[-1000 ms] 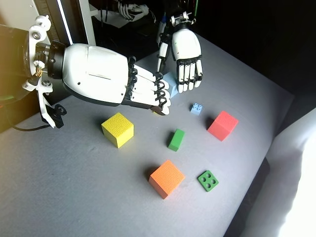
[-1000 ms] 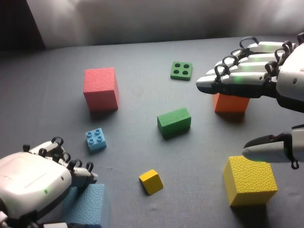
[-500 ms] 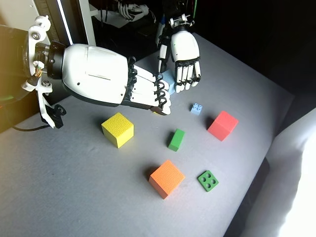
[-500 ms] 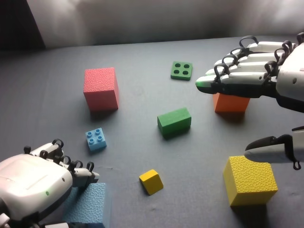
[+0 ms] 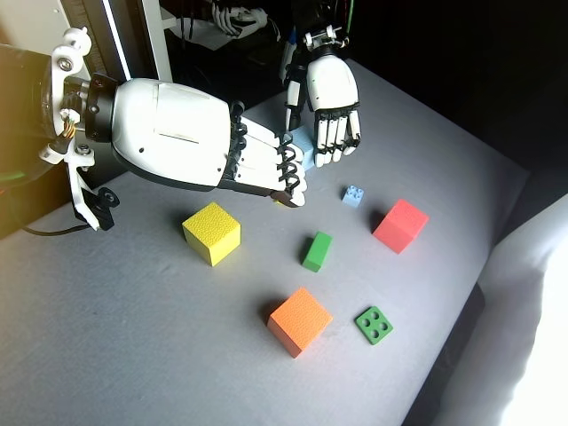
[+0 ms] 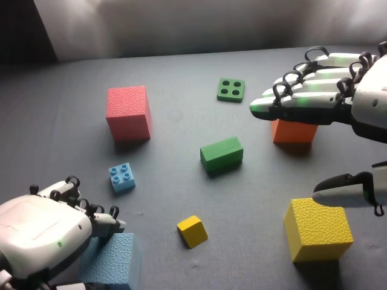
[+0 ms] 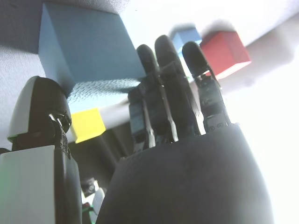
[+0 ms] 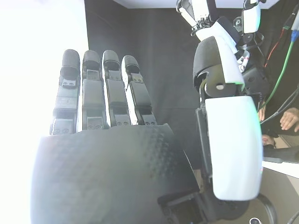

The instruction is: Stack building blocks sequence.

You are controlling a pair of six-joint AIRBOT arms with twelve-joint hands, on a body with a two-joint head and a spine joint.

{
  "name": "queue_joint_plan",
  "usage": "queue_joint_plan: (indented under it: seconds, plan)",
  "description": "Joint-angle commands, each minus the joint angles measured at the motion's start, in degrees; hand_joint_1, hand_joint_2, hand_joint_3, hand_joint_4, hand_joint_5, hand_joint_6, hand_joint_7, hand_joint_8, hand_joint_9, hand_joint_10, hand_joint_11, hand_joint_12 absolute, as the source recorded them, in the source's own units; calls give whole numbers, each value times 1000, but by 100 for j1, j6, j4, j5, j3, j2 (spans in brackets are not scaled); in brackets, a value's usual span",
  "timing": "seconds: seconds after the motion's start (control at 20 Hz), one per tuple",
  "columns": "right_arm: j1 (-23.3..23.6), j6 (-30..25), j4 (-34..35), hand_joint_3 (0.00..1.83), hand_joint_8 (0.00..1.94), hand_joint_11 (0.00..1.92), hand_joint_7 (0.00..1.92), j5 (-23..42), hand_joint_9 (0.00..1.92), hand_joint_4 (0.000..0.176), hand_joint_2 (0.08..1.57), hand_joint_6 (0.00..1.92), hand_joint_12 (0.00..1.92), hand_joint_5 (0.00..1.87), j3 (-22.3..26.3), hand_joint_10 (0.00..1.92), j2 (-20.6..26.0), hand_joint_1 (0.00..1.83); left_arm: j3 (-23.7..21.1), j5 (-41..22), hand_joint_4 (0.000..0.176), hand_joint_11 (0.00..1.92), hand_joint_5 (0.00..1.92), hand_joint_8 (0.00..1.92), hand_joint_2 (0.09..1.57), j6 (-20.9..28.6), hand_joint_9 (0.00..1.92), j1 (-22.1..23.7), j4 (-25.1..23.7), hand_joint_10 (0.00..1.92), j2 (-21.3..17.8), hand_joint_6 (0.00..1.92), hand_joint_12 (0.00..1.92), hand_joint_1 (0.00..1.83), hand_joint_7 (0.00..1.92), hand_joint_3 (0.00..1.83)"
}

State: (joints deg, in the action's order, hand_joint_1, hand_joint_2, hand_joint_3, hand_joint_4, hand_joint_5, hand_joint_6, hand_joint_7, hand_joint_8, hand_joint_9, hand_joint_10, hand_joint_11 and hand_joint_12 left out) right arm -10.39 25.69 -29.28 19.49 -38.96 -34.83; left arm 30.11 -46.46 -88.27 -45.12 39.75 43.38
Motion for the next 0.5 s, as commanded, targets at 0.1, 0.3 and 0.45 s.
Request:
queue_joint_plan:
  seconds: [0.1,0.3,0.45]
  plan:
    - [88,-18,139,3,0,0,168,610,151,0,1156,0,411,155,12,1,59,561,13,-479,0,265,838,1411,1209,28,750,3,-145,672,2,1002,1294,1187,801,0]
    - [88,-17,138,0,3,0,208,610,200,0,1142,1,530,180,12,5,59,588,13,-512,0,255,774,1575,1256,57,540,18,-150,1586,1,1128,1506,1325,738,0]
    - [88,-17,138,3,0,0,171,610,144,0,1163,0,385,141,12,2,59,546,17,-534,0,354,828,1550,1231,84,593,57,-150,1493,1,1080,1458,1335,763,0]
